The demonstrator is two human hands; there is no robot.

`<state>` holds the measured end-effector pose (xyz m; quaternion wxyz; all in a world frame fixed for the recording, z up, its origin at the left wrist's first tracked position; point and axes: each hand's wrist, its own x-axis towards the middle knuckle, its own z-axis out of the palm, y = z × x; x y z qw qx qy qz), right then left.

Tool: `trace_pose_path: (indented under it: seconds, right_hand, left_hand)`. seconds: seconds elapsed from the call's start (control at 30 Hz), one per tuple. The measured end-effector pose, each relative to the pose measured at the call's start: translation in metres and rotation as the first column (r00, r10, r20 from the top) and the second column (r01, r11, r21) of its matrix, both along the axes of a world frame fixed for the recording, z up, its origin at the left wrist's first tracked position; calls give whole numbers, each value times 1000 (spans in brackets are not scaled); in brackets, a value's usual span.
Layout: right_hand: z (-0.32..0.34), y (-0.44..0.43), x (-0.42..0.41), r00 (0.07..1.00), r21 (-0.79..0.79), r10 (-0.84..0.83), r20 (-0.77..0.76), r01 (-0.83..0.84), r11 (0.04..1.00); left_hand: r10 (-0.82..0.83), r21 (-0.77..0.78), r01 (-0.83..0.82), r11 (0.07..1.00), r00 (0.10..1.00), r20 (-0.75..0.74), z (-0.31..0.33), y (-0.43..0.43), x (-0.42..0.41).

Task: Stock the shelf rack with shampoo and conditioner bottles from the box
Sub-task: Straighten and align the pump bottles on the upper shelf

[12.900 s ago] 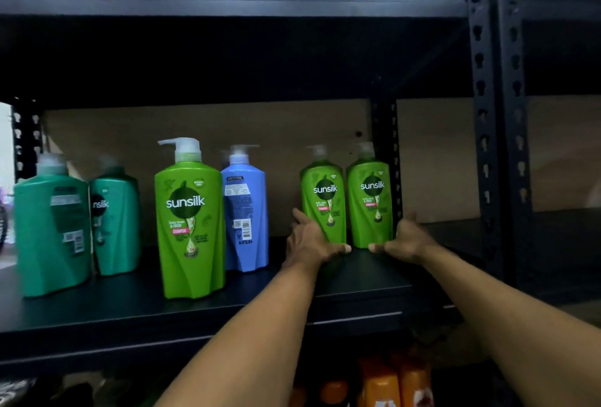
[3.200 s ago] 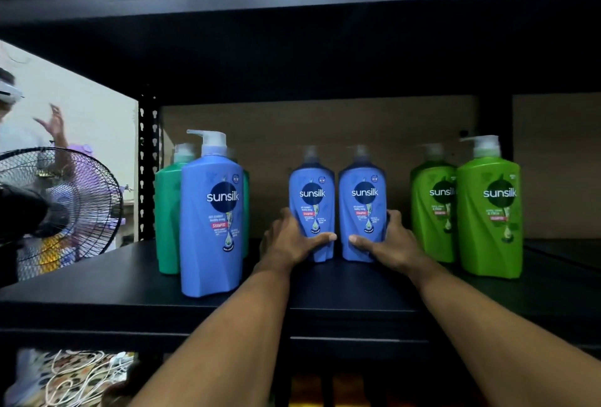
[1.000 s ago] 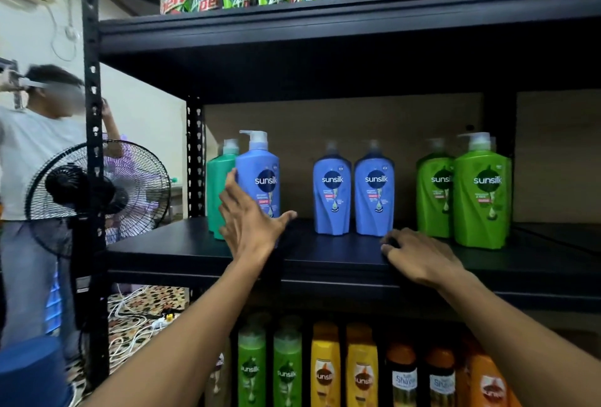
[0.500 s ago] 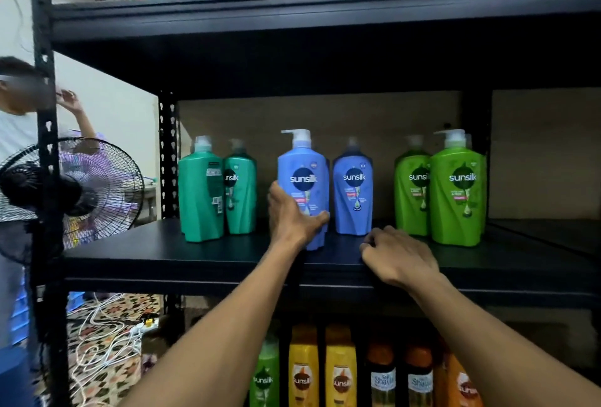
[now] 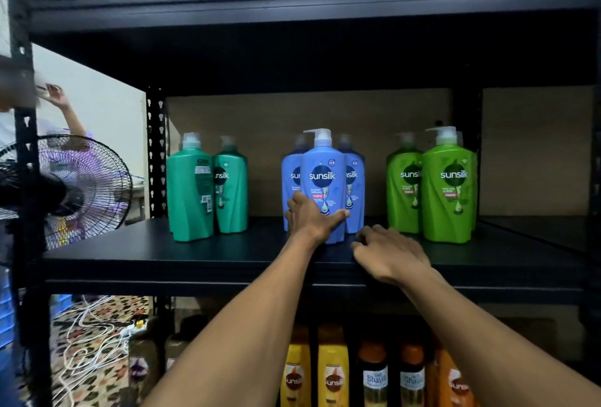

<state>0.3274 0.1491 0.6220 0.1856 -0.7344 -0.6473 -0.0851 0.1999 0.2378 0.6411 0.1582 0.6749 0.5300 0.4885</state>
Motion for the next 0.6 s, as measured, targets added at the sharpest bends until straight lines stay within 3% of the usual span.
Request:
trace_pose_path:
  seconds: [0.6]
  right_hand:
    - [0, 1, 2, 1000, -43, 29, 3, -29, 999]
  left_hand:
    - [6, -59, -10, 998, 998, -70, -5, 11, 3]
